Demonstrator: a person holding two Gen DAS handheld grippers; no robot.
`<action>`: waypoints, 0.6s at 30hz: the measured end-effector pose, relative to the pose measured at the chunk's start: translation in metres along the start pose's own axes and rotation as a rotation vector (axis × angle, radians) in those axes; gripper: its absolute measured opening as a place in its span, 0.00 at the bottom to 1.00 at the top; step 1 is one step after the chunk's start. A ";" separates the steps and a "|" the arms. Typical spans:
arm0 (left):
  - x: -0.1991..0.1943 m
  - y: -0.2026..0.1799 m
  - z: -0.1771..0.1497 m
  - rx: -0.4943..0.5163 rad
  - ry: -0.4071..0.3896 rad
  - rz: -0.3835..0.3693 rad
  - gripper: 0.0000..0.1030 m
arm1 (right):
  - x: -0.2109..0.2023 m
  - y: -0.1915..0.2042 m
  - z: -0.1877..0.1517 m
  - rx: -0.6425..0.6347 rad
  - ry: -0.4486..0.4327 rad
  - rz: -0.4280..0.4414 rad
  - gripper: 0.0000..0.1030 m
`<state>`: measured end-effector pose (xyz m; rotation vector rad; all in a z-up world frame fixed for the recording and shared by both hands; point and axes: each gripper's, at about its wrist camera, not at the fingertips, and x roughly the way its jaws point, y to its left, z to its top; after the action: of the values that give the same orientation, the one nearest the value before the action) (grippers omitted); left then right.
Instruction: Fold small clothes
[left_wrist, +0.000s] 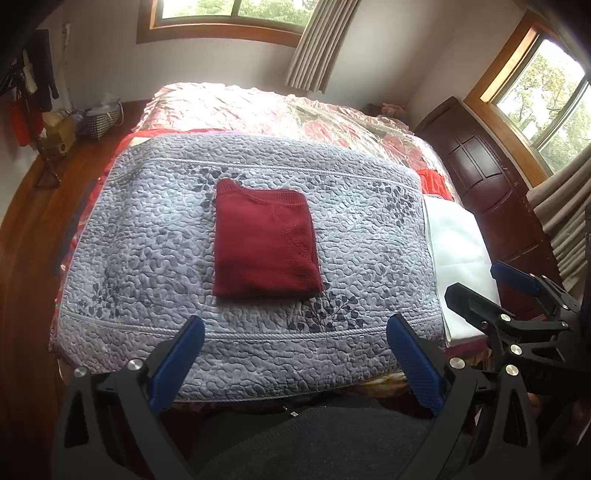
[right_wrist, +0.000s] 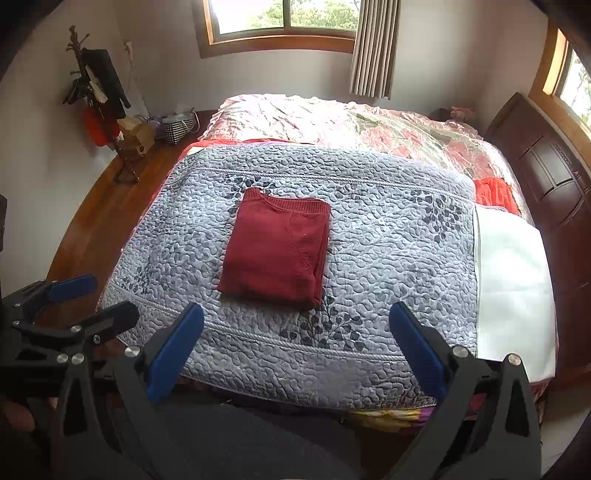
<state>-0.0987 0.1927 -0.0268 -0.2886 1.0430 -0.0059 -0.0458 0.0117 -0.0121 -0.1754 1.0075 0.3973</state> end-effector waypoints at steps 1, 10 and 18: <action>-0.001 0.001 0.001 -0.003 -0.001 0.004 0.96 | 0.000 0.000 0.001 -0.002 -0.002 -0.001 0.97; 0.000 0.005 0.001 -0.016 0.014 0.023 0.96 | 0.003 0.003 0.006 -0.019 0.001 -0.003 0.97; 0.001 0.004 0.004 -0.008 0.017 0.021 0.96 | 0.001 0.005 0.009 -0.023 -0.002 -0.014 0.97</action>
<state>-0.0954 0.1978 -0.0269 -0.2855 1.0633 0.0148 -0.0397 0.0192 -0.0078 -0.2027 0.9991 0.3970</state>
